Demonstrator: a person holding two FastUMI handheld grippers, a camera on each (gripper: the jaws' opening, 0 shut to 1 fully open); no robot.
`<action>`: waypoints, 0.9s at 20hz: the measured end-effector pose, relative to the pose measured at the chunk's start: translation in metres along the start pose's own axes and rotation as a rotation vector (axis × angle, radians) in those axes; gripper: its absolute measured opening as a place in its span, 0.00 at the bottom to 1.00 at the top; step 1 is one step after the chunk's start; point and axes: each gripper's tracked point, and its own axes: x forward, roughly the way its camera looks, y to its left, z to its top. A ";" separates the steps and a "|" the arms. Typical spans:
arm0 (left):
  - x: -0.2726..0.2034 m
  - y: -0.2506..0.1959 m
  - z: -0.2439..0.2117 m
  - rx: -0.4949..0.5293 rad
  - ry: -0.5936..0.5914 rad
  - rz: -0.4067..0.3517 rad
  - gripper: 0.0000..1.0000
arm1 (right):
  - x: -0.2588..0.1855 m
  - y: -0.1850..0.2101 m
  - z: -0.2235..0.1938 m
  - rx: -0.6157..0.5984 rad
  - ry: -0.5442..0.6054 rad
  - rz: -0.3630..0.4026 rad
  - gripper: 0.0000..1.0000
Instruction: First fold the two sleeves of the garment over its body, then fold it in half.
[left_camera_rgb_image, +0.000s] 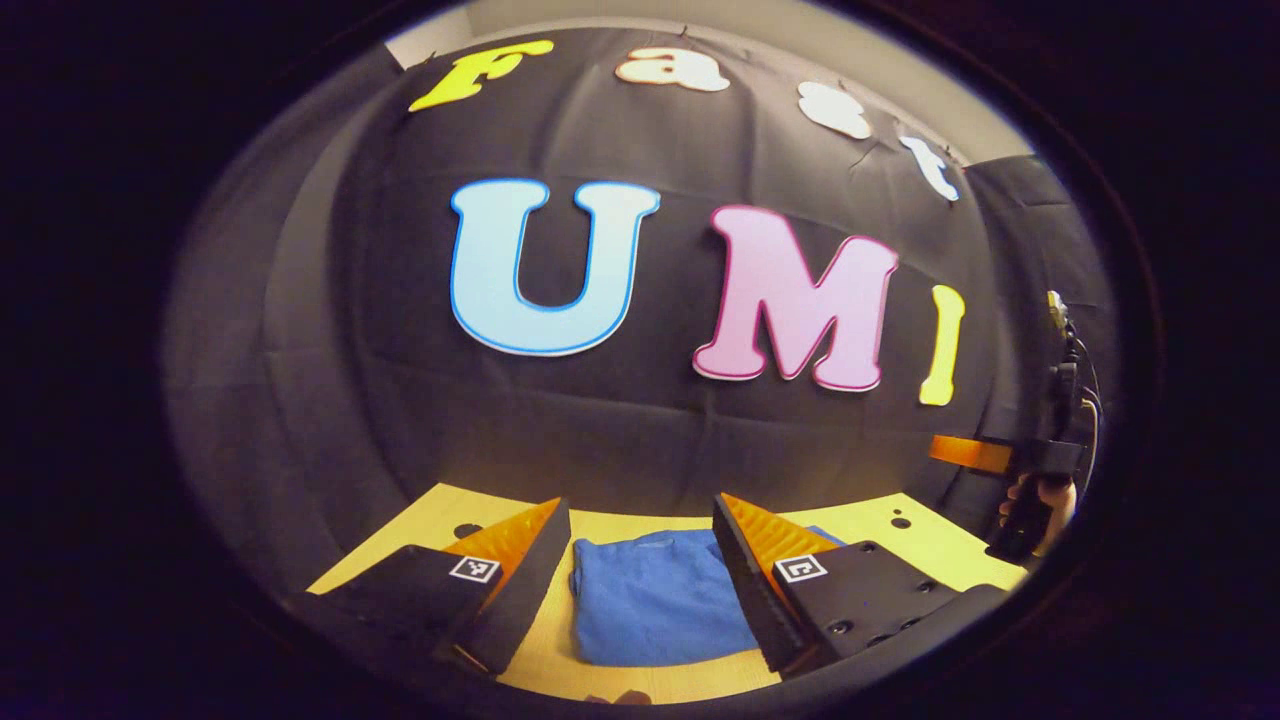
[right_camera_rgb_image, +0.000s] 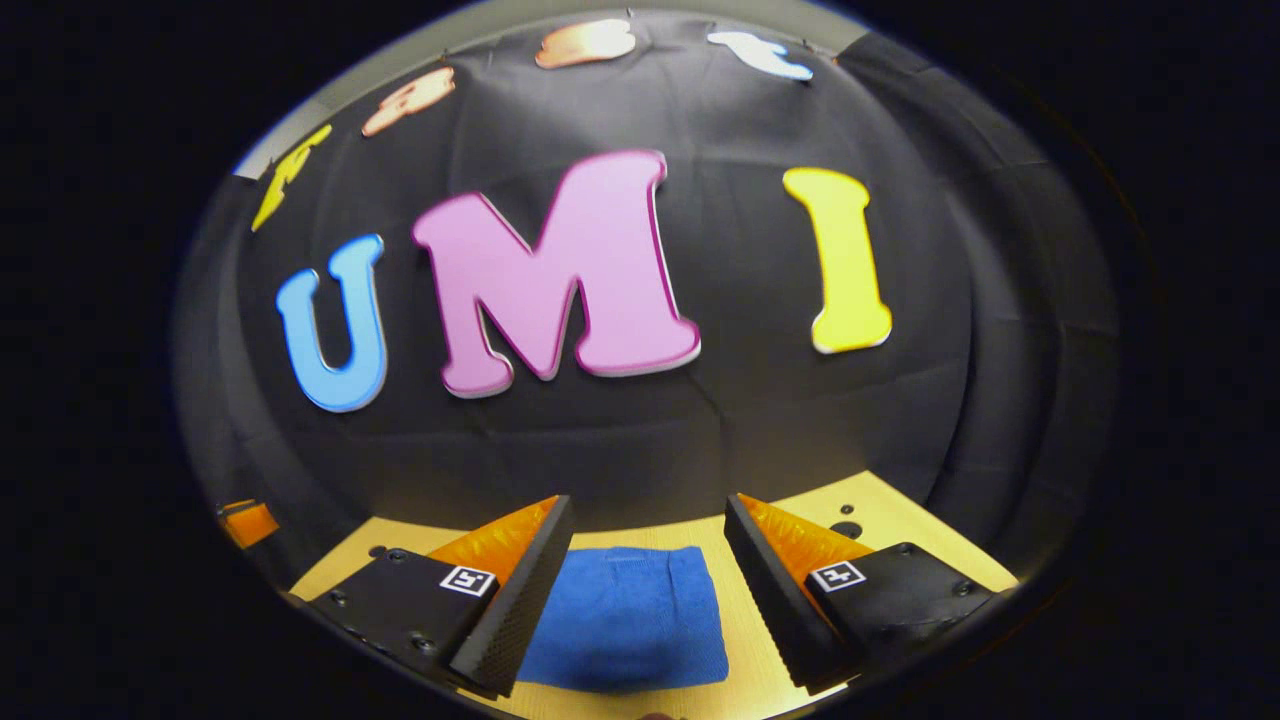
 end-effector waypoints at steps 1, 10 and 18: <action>-0.031 -0.010 0.010 0.014 -0.008 -0.018 0.81 | -0.031 0.003 0.015 -0.027 -0.034 0.005 0.96; -0.211 -0.044 0.085 0.052 -0.036 -0.090 0.83 | -0.234 0.062 0.063 -0.037 -0.045 0.063 0.96; -0.283 -0.053 0.106 0.044 -0.124 -0.083 0.82 | -0.346 0.096 0.098 -0.110 -0.142 0.037 0.96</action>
